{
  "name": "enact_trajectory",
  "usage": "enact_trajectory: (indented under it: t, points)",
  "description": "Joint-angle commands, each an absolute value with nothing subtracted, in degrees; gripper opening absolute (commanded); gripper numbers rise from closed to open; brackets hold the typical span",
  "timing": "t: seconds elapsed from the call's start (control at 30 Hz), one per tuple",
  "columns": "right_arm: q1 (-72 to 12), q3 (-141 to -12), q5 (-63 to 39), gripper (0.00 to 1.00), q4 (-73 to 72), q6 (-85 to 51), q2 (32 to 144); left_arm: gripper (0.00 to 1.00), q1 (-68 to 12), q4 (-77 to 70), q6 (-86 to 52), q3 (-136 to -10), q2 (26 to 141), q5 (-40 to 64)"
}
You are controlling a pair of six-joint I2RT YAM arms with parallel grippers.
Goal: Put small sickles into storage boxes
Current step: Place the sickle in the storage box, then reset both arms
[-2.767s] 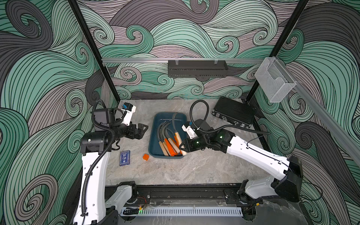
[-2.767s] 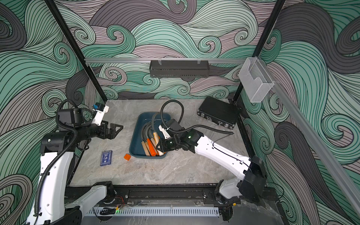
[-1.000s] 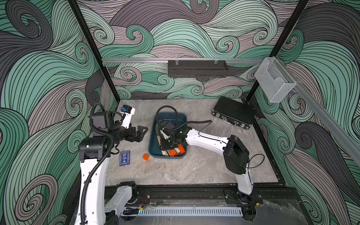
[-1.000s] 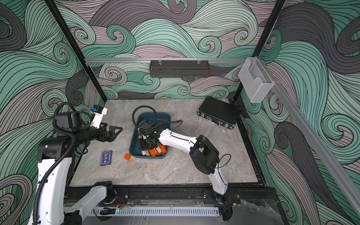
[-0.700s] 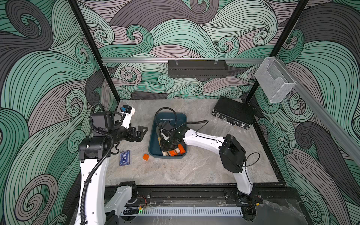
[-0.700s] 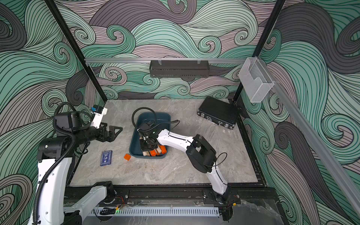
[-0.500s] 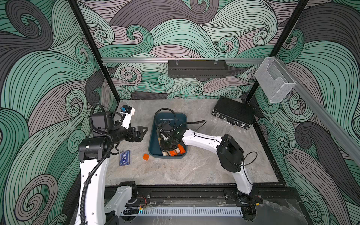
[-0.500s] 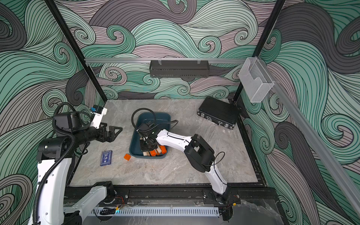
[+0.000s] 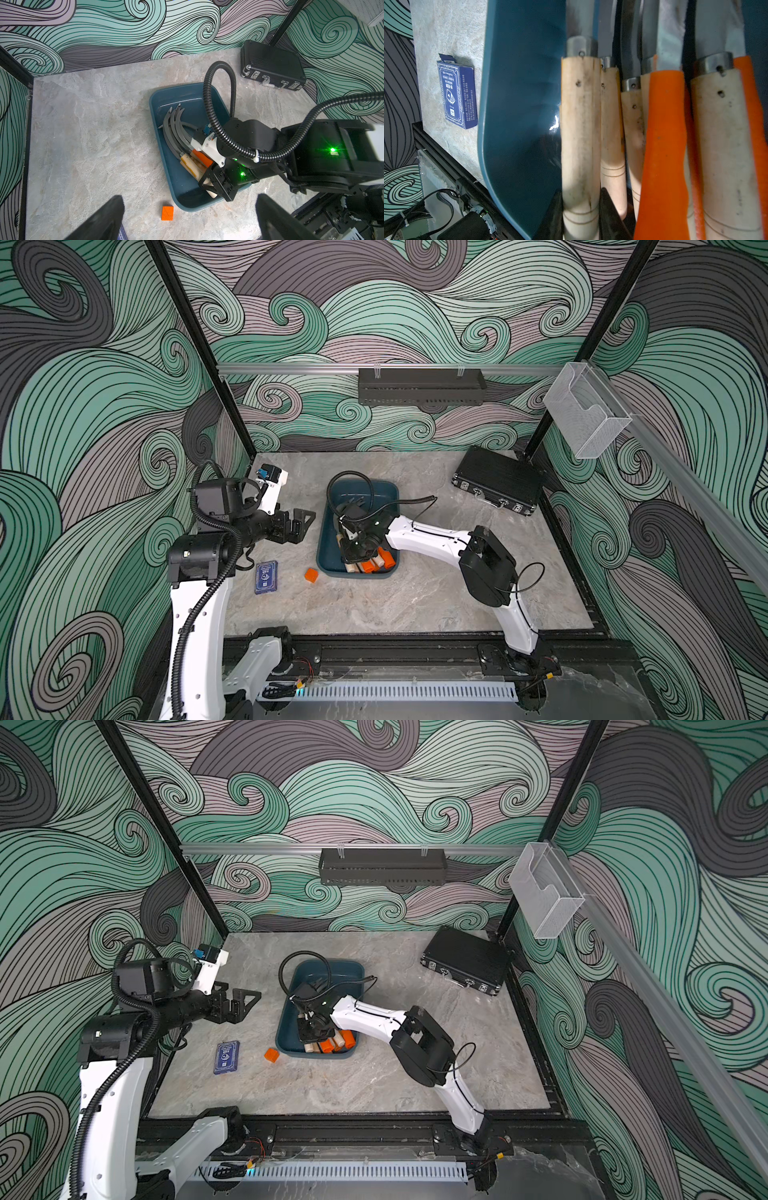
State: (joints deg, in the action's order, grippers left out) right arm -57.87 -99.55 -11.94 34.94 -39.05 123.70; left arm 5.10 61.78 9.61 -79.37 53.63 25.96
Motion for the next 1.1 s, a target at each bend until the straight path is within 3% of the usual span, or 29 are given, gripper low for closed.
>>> enact_trajectory:
  t: [0.0,0.5,0.73,1.07]
  points:
    - [-57.91,-101.15,-10.94,0.28,35.69,-38.32,124.72,0.99,4.92,62.29,9.43,-80.23,52.94,26.46]
    - [-57.70,-100.96,-8.13,0.40,36.38,-36.32,121.13,0.99,4.92,60.42,7.79,-81.19,54.05,22.52]
    - [-52.11,-95.24,-5.09,0.43,36.54,-30.33,111.66,0.99,4.98,53.25,0.09,-81.47,55.77,11.48]
    - [-40.75,-82.99,-4.46,0.50,30.94,-18.20,90.52,0.99,7.40,39.23,-9.51,-69.07,53.86,1.56]
